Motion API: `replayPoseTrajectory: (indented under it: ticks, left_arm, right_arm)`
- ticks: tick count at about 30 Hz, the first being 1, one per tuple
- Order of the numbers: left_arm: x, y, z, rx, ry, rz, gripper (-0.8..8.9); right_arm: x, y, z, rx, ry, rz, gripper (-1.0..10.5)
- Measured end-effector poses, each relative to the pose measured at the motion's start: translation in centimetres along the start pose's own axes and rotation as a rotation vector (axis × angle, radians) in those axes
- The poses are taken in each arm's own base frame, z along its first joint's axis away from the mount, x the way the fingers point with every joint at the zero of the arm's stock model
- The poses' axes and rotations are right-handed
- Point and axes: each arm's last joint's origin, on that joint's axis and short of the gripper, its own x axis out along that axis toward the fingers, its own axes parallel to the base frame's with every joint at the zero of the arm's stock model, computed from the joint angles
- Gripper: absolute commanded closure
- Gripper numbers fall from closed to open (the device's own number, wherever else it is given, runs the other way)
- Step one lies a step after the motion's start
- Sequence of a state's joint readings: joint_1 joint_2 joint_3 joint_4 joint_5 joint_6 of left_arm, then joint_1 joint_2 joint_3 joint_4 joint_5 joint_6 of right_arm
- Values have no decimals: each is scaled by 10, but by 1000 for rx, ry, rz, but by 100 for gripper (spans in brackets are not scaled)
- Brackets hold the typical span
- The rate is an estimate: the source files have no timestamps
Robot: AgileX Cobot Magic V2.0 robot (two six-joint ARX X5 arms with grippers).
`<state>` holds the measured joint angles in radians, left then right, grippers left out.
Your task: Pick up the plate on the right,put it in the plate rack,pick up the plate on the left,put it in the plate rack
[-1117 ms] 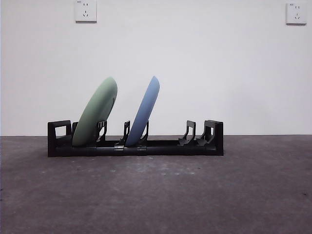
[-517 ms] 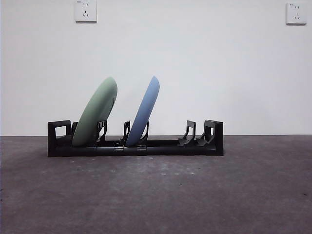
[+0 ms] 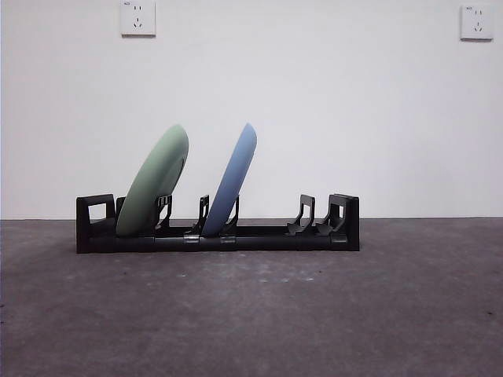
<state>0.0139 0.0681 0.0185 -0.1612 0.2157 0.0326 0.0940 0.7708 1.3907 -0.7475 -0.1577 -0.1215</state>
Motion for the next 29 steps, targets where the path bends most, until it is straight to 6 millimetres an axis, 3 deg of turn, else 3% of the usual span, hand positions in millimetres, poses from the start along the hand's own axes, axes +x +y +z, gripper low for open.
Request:
replayPoseTrajectory:
  ticks: [10,16,22,29]
  left_arm:
    - [0,0,0,0,0,0,817]
    - [0,0,0,0,0,0,817]
    - [0,0,0,0,0,0,817]
    - [0,0,0,0,0,0,817]
  right_arm:
    - [23,7,-140,-7,-144,-137,944]
    - [38,11,-222,72,-77,-235,944]
    - [41,16,-271,107,-38,-241,944]
    - [44,19,-298,113,-17,-239,944]
